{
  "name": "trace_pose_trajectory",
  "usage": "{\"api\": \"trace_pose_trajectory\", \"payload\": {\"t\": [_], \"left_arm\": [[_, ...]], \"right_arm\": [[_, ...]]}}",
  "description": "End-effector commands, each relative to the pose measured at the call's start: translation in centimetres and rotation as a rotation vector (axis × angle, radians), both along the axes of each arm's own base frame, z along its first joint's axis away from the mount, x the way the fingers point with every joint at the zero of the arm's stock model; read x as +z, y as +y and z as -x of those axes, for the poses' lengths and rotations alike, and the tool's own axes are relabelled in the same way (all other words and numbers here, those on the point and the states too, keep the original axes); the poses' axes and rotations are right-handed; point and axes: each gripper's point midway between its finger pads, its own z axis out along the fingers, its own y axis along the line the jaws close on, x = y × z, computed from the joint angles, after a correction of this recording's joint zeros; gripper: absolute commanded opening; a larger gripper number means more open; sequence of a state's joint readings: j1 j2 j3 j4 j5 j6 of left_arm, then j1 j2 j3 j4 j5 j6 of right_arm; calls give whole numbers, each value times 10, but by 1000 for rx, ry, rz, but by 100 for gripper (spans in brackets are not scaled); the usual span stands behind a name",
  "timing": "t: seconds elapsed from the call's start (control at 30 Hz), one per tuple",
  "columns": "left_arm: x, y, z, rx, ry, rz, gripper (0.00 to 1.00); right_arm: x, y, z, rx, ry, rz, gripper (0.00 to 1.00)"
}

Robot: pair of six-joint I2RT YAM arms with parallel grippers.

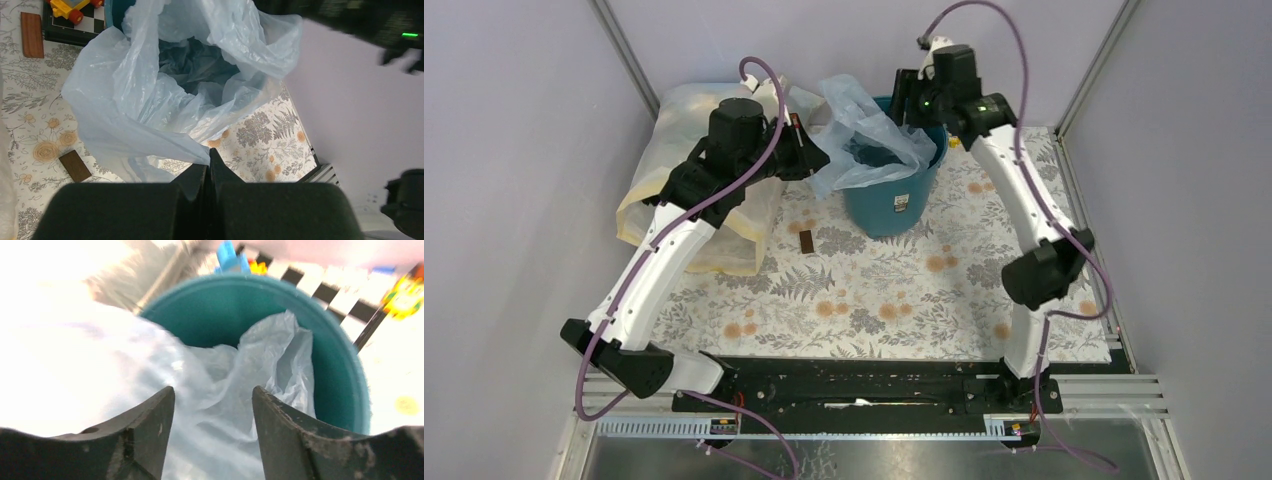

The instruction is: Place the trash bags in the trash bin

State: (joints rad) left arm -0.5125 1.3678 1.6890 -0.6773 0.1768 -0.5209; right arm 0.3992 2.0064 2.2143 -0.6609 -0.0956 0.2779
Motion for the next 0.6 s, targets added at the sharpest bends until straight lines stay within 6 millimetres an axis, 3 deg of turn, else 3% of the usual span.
{"api": "trace_pose_trajectory", "payload": {"t": [0.0,0.1,0.2,0.3,0.4,0.57], "left_arm": [[33,2,-7,14,-95,57,0],[34,2,-7,10,-97,64,0],[36,2,-7,7,-102,67,0],[37,2,-8,7,-105,68,0],[38,3,-8,9,-107,68,0],[37,3,-7,10,-104,71,0]], "right_arm": [[123,-27,32,29,-334,35,70],[147,-39,44,29,-409,77,79],[165,-36,62,95,-455,57,81],[176,-12,89,275,-486,-8,83],[181,10,107,379,-547,32,86],[179,27,102,354,-604,155,89]]}}
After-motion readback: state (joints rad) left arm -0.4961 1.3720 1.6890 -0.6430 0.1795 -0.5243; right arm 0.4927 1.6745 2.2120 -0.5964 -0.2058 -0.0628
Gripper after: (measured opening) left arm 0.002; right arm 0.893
